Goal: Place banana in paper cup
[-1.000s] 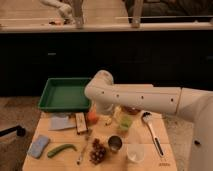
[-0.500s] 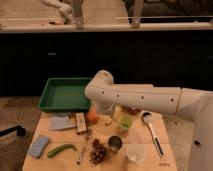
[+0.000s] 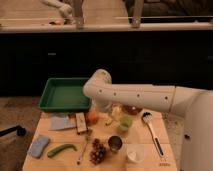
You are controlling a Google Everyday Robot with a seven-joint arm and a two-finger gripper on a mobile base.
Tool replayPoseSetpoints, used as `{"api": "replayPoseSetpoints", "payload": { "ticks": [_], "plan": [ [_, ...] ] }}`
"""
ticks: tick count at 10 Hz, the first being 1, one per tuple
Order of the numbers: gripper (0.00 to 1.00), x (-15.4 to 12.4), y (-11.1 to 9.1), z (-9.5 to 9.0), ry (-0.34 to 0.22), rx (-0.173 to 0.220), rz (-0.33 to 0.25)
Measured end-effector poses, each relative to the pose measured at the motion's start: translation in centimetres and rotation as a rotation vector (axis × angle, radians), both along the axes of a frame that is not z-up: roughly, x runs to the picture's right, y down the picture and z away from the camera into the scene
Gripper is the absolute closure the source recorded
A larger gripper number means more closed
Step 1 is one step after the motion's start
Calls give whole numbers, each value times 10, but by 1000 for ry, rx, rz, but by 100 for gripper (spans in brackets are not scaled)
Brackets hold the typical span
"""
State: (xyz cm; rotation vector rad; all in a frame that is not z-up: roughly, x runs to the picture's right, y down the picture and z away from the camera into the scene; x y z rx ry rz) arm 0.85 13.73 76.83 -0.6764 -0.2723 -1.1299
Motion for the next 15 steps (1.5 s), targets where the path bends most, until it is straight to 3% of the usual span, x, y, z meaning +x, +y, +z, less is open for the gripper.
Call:
{"api": "replayPoseSetpoints", "payload": {
  "ticks": [3,6,8,10,15],
  "plan": [
    [20,-1,-14,23,0,-4,15],
    [20,17,-21,43,-82,-56,149],
    [20,24,-19,54,-119,-95,203],
    [20,24,-16,61,-124,-116,205],
    [20,14,-9,70,-116,-155,134]
  ]
}}
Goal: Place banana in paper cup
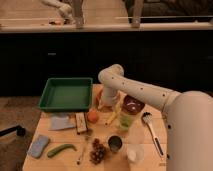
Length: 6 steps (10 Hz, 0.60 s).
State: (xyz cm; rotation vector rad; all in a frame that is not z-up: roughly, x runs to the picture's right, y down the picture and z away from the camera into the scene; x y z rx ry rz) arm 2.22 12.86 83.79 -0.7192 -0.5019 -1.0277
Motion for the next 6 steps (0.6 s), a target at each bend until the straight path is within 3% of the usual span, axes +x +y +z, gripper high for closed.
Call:
{"api": "replayPoseSetpoints", "payload": {
  "ticks": [6],
  "plan": [
    [20,-2,8,10,-4,-31,-28]
  ]
}}
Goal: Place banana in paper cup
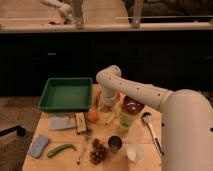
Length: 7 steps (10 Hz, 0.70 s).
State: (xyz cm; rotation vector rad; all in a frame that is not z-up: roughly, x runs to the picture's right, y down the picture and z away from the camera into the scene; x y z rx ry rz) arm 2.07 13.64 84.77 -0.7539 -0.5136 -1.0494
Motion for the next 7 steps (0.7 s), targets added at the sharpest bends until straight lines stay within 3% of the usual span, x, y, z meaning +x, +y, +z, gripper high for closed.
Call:
{"api": "replayPoseSetpoints", "payload": {
  "ticks": [7],
  "plan": [
    [20,15,16,22,3,-60,-26]
  ]
}}
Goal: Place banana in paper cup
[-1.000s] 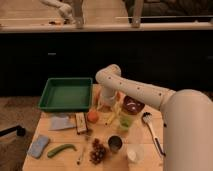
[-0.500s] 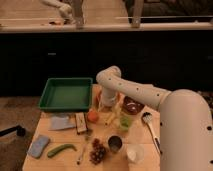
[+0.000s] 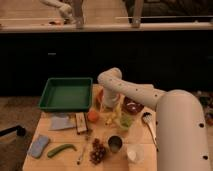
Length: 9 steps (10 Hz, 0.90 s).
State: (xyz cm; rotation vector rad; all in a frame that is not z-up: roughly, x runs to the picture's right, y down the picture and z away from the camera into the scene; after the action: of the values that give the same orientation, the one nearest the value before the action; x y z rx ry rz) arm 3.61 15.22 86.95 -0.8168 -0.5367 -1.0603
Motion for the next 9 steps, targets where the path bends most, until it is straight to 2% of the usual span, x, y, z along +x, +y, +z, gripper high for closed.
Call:
{"api": "replayPoseSetpoints", "payload": {
  "ticks": [2,4,5,9],
  "plan": [
    [20,9,4,5,-14,-17,18],
    [20,20,5,6,-81,3,75],
    [20,23,6,5,-98,3,83],
    [20,23,8,9,-135,-7,63]
  ]
}}
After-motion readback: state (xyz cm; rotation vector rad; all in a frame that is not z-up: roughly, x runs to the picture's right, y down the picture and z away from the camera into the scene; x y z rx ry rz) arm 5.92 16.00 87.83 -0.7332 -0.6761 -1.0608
